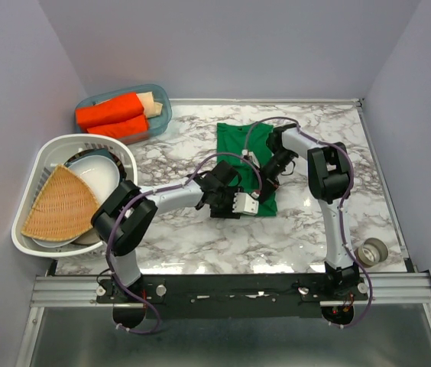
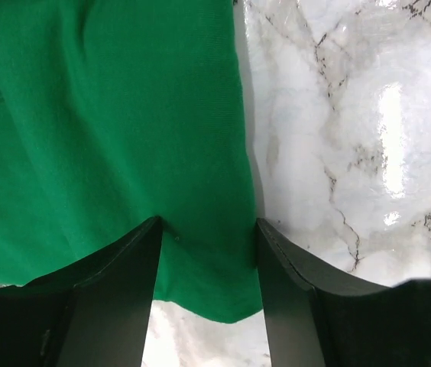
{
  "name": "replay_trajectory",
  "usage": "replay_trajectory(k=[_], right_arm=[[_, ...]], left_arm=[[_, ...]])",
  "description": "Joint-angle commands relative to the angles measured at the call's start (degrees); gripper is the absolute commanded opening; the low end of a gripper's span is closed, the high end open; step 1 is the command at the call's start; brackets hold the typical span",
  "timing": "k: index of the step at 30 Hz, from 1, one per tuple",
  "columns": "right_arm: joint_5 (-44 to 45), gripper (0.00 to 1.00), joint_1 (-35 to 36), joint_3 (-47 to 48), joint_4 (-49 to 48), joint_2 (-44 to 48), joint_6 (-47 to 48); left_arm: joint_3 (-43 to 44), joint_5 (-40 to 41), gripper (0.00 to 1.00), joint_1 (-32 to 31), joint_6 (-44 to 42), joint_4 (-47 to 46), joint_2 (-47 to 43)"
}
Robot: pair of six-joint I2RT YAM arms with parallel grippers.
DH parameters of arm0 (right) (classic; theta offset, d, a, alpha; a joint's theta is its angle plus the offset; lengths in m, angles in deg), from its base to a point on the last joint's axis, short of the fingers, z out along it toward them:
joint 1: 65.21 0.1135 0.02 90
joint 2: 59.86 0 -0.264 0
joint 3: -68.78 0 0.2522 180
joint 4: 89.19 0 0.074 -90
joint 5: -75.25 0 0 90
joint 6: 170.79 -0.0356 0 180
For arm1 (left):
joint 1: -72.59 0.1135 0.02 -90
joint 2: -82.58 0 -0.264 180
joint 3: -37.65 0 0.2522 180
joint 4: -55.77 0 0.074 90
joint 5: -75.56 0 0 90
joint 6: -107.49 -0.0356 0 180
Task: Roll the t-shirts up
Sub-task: Roll the T-shirt to the center of the board.
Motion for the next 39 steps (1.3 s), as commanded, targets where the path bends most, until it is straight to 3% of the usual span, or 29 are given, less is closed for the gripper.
replay_trajectory(k=[1,3,6,10,16,22,25,39], right_arm=[[1.2,0.29,-1.5,0.4,6.8,-2.0,-0.3],[-0.3,0.48,-3.3,-0.4,6.8,-0.7,-1.0],[-2.2,0.58,-7.3,-2.6,5.2,5.2,-1.6],[-0.6,0.69,-12.0,-8.6,-2.5,16.3,-3.1],[3.6,0.76,-10.9,-34.7,-27.2,41.5,1.1],[9.3,0.79,1.8,-54.7,-48.7,60.2,0.1],[13.7,0.8,10.0,-61.2,-60.9,63.7,-0.5],[15.5,0.81,16.1,-62.1,-63.2,58.1,-0.8]], left_arm=[[-0.5,3.7,0.56,-0.5,-5.3,7.6,3.8],[-1.3,2.8,0.46,-0.4,-6.7,10.1,3.7],[-0.4,-0.5,0.33,-0.1,-7.5,14.4,3.7],[3.9,-5.2,0.26,0.9,-5.7,20.0,5.7],[16.4,-17.0,0.23,5.4,-3.8,32.4,12.2],[26.2,-26.5,0.24,9.7,-3.0,41.2,17.0],[28.1,-29.7,0.25,10.4,-5.2,44.8,17.9],[30.1,-40.4,0.25,13.2,0.6,45.9,19.3]])
